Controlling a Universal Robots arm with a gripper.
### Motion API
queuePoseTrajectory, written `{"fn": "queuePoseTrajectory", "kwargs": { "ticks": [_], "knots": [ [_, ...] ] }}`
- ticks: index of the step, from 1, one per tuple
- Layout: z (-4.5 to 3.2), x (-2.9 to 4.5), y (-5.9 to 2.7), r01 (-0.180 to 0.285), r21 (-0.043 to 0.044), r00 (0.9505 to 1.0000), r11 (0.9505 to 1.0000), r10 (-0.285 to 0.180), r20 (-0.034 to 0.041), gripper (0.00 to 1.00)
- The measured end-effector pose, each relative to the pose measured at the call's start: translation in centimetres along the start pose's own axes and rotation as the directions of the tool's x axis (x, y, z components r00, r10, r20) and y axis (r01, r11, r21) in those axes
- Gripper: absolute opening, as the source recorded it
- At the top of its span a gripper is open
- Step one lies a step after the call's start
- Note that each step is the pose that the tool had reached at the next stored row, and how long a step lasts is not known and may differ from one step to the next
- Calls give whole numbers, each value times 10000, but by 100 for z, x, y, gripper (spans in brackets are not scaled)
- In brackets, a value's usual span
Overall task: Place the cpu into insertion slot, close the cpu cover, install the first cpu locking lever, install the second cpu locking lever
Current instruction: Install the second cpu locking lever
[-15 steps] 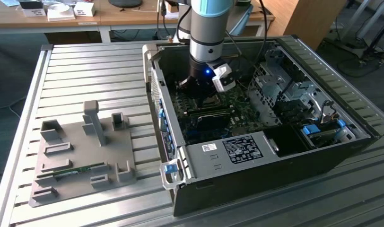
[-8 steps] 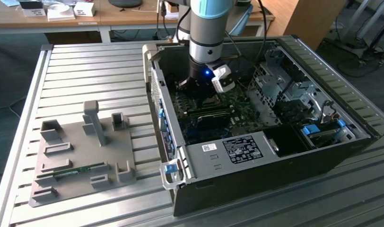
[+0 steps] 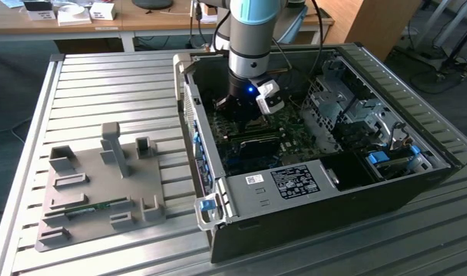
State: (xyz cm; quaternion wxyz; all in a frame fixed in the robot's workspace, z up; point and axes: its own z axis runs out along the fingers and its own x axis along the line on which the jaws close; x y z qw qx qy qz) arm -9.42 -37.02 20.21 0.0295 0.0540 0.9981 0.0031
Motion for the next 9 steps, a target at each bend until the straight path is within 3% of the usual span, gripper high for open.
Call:
{"fn": "queuePoseTrajectory", "kwargs": {
  "ticks": [3, 6, 9],
  "knots": [
    [1, 1, 1, -2, -23, 10000, 10000, 2, -2, 11],
    [2, 3, 2, -12, -166, 10000, 9999, 11, -17, 11],
    [3, 3, 2, -14, -213, 10000, 9998, 14, -21, 11]
  ]
}}
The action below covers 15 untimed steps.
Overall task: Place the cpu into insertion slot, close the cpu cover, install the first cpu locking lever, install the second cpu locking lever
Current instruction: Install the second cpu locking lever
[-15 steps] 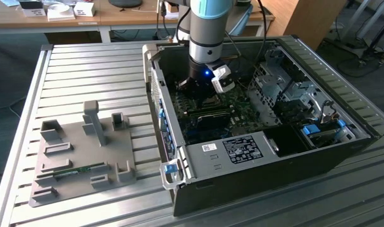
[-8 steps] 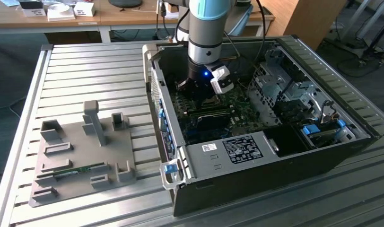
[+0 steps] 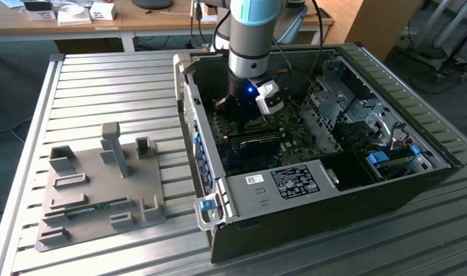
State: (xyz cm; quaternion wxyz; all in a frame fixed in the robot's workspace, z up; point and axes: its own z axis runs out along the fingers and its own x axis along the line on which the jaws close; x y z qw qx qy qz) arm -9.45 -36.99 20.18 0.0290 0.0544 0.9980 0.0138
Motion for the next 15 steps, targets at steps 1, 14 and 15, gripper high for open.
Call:
{"fn": "queuePoseTrajectory", "kwargs": {
  "ticks": [1, 14, 15],
  "knots": [
    [1, 3, -1, -1, -16, 10000, 10000, 1, -1, 11],
    [22, 76, -10, -8, -143, 10000, 9999, 8, -13, 11],
    [22, 78, -10, -8, -148, 10000, 9999, 8, -14, 11]
  ]
}}
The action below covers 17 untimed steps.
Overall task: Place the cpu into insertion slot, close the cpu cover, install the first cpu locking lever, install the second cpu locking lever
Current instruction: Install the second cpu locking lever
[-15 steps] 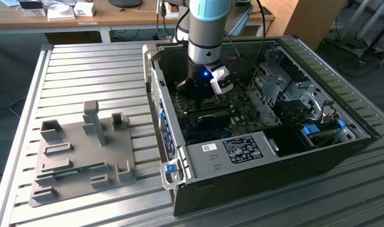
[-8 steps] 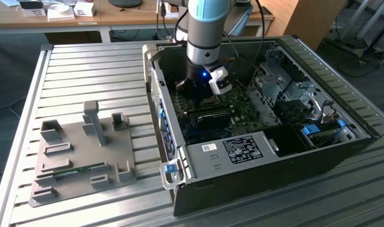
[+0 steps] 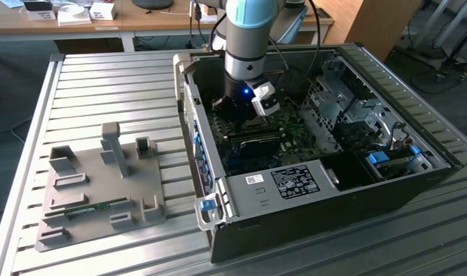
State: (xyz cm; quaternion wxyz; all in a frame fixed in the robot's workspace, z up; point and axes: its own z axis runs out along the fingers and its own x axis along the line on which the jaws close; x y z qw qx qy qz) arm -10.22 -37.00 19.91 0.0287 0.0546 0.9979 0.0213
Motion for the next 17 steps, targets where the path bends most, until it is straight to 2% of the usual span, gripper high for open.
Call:
{"fn": "queuePoseTrajectory", "kwargs": {
  "ticks": [6, 17],
  "knots": [
    [9, 8, -1, -2, -32, 10000, 10000, 2, -1, 11],
    [33, 13, -3, -3, -37, 10000, 10000, 3, -3, 11]
  ]
}}
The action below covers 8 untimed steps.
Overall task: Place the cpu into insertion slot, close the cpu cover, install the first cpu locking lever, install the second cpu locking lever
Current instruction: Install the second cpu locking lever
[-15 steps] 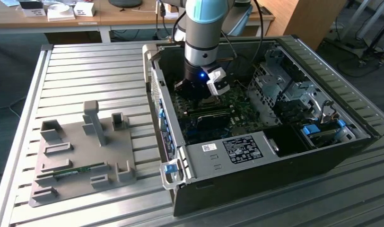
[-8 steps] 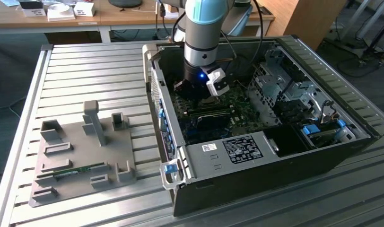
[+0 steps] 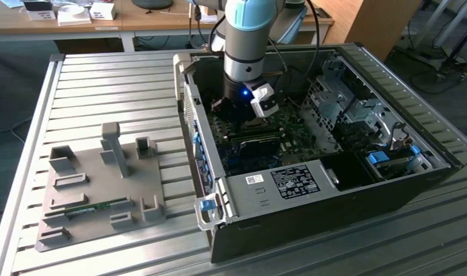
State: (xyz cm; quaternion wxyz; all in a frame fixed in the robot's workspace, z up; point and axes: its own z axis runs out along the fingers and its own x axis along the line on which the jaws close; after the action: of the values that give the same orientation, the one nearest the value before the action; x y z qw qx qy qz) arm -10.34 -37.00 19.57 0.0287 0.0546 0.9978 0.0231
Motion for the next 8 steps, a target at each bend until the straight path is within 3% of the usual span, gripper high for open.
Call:
{"fn": "queuePoseTrajectory", "kwargs": {
  "ticks": [8],
  "knots": [
    [6, 0, -1, 0, -1, 10000, 10000, 0, 0, 11]
  ]
}}
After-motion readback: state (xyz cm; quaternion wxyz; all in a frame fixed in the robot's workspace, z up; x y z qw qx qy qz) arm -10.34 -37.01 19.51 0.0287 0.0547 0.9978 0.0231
